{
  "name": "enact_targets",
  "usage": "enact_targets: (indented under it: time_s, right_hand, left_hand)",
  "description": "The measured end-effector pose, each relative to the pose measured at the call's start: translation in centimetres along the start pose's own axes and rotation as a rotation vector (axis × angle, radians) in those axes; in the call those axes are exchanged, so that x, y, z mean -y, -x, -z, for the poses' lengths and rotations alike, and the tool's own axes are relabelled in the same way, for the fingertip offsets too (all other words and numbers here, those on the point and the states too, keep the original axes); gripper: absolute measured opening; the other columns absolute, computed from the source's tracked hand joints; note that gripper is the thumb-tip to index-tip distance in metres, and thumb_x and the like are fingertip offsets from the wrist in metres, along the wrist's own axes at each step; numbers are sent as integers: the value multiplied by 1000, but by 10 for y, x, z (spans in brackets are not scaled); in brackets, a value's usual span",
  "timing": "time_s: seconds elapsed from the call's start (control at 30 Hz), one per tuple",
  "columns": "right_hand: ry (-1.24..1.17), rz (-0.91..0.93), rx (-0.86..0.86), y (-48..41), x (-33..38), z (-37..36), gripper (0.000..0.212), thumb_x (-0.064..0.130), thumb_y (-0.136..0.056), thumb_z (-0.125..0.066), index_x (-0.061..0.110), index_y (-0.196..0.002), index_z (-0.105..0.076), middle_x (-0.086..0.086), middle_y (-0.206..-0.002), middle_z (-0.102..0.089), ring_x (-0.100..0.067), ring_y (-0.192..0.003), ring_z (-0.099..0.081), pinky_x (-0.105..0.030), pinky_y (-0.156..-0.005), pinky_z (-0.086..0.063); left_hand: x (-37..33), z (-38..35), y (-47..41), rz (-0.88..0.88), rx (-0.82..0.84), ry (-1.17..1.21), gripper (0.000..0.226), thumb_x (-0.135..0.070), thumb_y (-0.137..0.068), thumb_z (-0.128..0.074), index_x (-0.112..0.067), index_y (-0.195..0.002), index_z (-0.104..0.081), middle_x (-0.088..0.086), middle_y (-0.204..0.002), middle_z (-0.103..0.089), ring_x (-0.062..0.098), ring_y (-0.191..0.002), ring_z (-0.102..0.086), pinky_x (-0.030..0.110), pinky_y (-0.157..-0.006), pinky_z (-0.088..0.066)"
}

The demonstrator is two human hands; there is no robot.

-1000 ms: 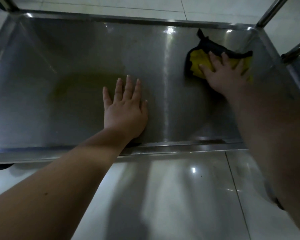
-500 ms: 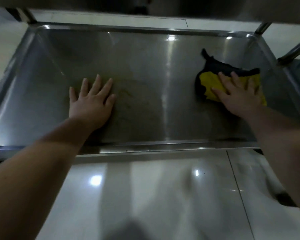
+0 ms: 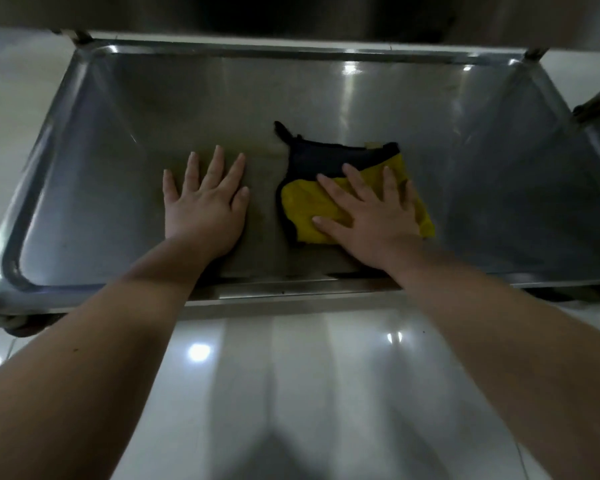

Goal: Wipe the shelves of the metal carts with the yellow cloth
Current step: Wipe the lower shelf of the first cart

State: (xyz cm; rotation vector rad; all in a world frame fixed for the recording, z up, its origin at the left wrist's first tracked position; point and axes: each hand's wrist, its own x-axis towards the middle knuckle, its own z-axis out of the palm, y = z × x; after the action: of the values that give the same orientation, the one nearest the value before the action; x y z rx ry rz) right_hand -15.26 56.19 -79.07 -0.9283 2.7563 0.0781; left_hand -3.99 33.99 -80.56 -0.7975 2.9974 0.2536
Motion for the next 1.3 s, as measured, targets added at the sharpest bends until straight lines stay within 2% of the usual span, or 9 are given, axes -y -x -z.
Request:
enact_targets:
  time_s: [0.17, 0.3, 0.47, 0.6, 0.67, 0.8, 0.93, 1.17, 1.3]
  right_hand:
    - [-98, -327, 44, 18, -88, 5, 68, 82, -85, -23, 64, -144, 7, 19, -162, 13, -43, -148, 7, -60, -117, 5]
    - [-145, -498, -13, 18, -58, 5, 72, 81, -86, -22, 57, -148, 4, 15, -163, 11, -46, -147, 8, -64, -115, 5]
    - [-65, -115, -6, 24, 50, -4, 73, 83, -84, -18, 58, -147, 9, 15, -162, 17, -48, -144, 15, -68, -112, 10]
    - [-10, 44, -14, 29, 31, -6, 73, 88, -76, -7, 63, -143, 12, 17, -162, 13, -43, -146, 15, -64, -114, 11]
    - [14, 31, 0, 28, -8, -3, 77, 91, -70, -4, 66, -140, 15, 20, -162, 12, -40, -148, 13, -60, -116, 9]
    - [-37, -251, 91, 42, -92, 5, 80, 94, -71, -15, 66, -140, 12, 22, -161, 13, -41, -148, 7, -58, -117, 5]
    - [-110, -407, 70, 53, -88, 2, 74, 85, -80, -18, 62, -144, 11, 20, -161, 16, -41, -148, 11, -60, -117, 6]
    - [-29, -17, 104, 54, 60, -6, 74, 84, -82, -14, 58, -143, 20, 17, -159, 26, -44, -144, 24, -64, -113, 14]
    - [-79, -3, 102, 45, 62, 4, 65, 76, -90, -17, 59, -146, 9, 19, -161, 18, -40, -146, 21, -63, -112, 18]
  left_hand:
    - [-6, -3, 1, -6, -8, 19, 55, -52, -102, -14, -44, -155, -5, -10, -165, 3, 24, -152, 7, 55, -119, 7]
    - [-10, -5, 2, -7, -3, 14, 54, -51, -102, -13, -44, -155, -4, -10, -165, 4, 25, -152, 8, 55, -119, 9]
    - [1, -3, 1, -5, -5, 13, 53, -47, -103, -15, -44, -155, -4, -10, -165, 4, 25, -152, 8, 55, -119, 8]
    - [5, 0, 5, -4, 7, 7, 53, -47, -103, -15, -45, -155, -3, -10, -165, 4, 23, -152, 8, 54, -120, 8]
    - [4, 0, 5, -8, 6, 14, 53, -49, -103, -14, -45, -155, -3, -11, -165, 4, 23, -152, 8, 53, -120, 8]
    - [2, -1, 4, -4, 17, 20, 53, -51, -102, -12, -46, -154, -3, -10, -165, 5, 23, -152, 9, 54, -120, 9]
    - [-1, -2, 7, 9, 13, 8, 53, -49, -102, -14, -45, -155, -4, -9, -165, 4, 26, -152, 9, 56, -119, 9]
    - [3, 7, 8, -19, 64, 113, 52, -48, -104, -13, -44, -155, -2, -11, -165, 8, 21, -151, 13, 53, -119, 12]
    - [2, 24, 19, -73, -23, 409, 52, -43, -106, -25, -35, -156, -13, -9, -165, -1, 15, -151, 9, 49, -120, 12]
